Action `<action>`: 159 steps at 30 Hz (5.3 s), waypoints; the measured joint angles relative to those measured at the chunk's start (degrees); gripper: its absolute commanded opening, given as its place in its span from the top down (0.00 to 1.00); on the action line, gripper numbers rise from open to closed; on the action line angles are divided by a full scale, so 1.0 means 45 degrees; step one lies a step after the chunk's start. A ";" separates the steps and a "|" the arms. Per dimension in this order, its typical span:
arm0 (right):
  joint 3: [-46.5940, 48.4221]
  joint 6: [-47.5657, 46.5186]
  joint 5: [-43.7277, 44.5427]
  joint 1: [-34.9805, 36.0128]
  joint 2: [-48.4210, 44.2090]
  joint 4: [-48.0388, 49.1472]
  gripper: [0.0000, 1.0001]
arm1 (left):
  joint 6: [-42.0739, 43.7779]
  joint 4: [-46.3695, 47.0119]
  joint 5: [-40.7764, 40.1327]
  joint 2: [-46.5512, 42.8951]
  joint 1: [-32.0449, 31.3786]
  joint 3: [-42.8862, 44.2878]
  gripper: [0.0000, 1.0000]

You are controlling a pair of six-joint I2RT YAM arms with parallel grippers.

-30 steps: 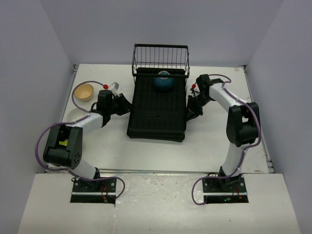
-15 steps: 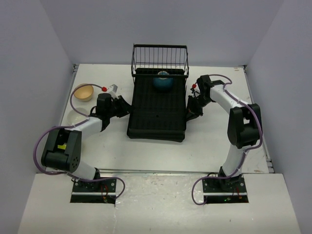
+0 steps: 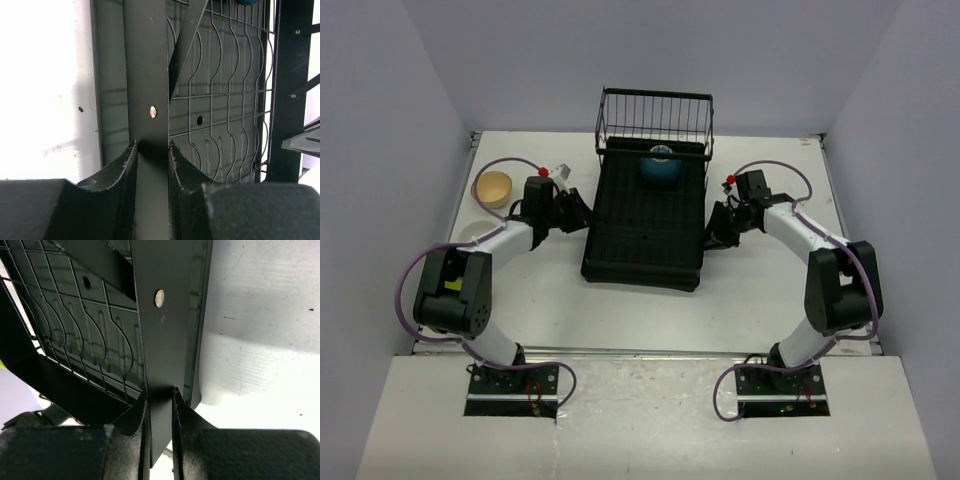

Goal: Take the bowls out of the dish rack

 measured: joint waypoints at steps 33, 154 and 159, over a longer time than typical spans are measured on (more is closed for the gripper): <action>-0.4143 0.2885 0.1375 0.0981 -0.2438 0.5416 1.00 | 0.1350 -0.3915 0.1574 0.2856 0.0661 0.4299 0.73; 0.6557 0.2234 0.1413 -0.4323 0.1535 -0.3162 0.52 | -0.6883 0.4901 -0.0155 -0.0860 -0.2365 0.0024 0.35; 0.8888 0.1715 0.0695 -0.4323 0.3818 -0.3245 0.53 | -0.7766 0.6305 -0.1127 0.1030 -0.3094 0.0029 0.36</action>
